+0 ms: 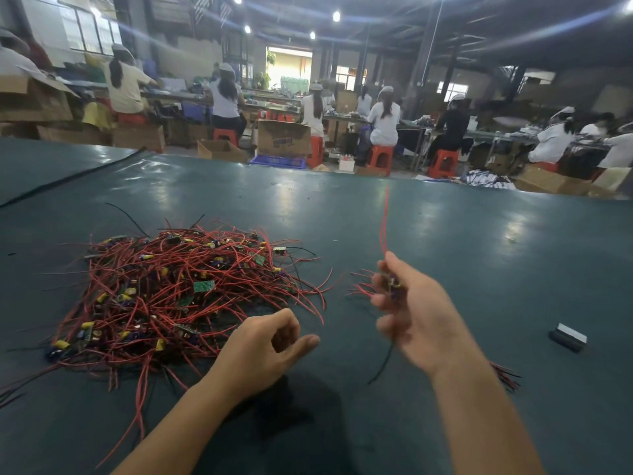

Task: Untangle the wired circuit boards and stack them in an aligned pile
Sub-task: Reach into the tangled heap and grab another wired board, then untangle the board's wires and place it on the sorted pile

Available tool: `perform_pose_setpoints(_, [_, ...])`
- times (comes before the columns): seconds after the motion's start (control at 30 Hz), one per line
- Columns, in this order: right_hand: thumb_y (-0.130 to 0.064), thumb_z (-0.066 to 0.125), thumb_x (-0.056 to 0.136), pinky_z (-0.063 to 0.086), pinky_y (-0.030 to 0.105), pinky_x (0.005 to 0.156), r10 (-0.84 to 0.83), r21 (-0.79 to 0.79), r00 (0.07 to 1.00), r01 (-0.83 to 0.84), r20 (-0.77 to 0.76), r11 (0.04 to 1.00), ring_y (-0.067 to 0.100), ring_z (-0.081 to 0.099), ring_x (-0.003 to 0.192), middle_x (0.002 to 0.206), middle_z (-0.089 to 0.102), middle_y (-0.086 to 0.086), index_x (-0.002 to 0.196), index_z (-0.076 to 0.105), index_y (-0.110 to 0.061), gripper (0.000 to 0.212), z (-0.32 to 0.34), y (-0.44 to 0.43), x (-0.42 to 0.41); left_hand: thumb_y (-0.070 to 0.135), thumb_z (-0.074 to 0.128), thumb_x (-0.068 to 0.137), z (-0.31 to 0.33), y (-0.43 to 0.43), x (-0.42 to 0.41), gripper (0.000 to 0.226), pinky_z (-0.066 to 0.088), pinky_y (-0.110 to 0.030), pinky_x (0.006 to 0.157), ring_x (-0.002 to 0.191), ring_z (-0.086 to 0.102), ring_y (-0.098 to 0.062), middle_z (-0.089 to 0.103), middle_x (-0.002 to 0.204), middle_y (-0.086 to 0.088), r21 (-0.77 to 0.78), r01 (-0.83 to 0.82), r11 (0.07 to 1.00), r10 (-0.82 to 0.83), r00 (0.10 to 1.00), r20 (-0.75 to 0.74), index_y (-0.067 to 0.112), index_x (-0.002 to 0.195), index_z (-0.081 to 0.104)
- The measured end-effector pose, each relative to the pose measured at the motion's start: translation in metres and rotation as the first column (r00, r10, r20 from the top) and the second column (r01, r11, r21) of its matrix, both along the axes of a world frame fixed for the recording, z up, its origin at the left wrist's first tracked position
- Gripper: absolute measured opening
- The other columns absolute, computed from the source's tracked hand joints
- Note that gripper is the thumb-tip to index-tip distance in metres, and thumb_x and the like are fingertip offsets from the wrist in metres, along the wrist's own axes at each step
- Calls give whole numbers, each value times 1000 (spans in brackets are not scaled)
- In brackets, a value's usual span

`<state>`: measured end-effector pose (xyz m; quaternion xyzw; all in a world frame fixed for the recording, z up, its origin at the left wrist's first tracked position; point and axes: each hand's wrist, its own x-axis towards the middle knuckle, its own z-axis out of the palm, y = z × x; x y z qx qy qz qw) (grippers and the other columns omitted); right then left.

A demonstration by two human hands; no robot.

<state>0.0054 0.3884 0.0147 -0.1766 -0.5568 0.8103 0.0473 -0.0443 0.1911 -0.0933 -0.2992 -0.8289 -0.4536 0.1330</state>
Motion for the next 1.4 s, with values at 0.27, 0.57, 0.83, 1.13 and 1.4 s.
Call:
perform_pose_setpoints(0.27, [-43, 54, 97, 41, 32, 72, -291, 999, 956, -36, 43, 29, 28, 51, 80, 82, 55, 2, 84, 60, -26, 22, -16, 67, -29, 60, 44, 87, 6, 1, 4, 46, 42, -38, 54, 52, 46, -11, 47, 55, 7, 7, -31, 999, 31, 999, -38, 20, 66, 51])
perform_pose_setpoints(0.57, [-38, 52, 98, 43, 37, 86, -205, 974, 978, 0, -48, -228, 27, 51, 110, 117, 60, 4, 126, 60, -23, 33, -56, 59, -34, 36, 58, 89, 24, -14, 1, 31, 45, -30, 53, 58, 51, -12, 56, 66, 8, 22, -271, 962, 254, 870, -423, 15, 66, 60])
perform_pose_setpoints(0.83, [-18, 68, 89, 49, 34, 85, 100, 874, 906, 360, -410, 326, 18, 60, 90, 94, 61, -8, 115, 67, -18, 26, -74, -31, -30, 0, 54, 87, 22, -60, -25, 23, 40, -33, 85, 95, 57, -24, 65, 102, -5, 25, -592, 805, 575, 770, -277, 8, 104, 68])
perform_pose_setpoints(1.13, [-15, 66, 91, 52, 27, 81, 126, 812, 905, 294, -407, 505, 3, 58, 91, 95, 59, -16, 117, 63, -27, 29, -105, -56, -22, 9, 65, 82, 16, -69, -31, 35, 44, -43, 93, 104, 56, -28, 63, 114, -9, -274, -651, 708, 662, 747, -61, 13, 117, 66])
perform_pose_setpoints(1.4, [-15, 66, 91, 53, 30, 78, 140, 804, 909, 264, -392, 532, 4, 57, 89, 95, 59, -15, 114, 64, -26, 26, -110, -60, -11, 18, 68, 89, 14, -66, -30, 35, 43, -43, 90, 102, 55, -31, 62, 111, -12, -314, -683, 659, 692, 715, -102, 11, 123, 66])
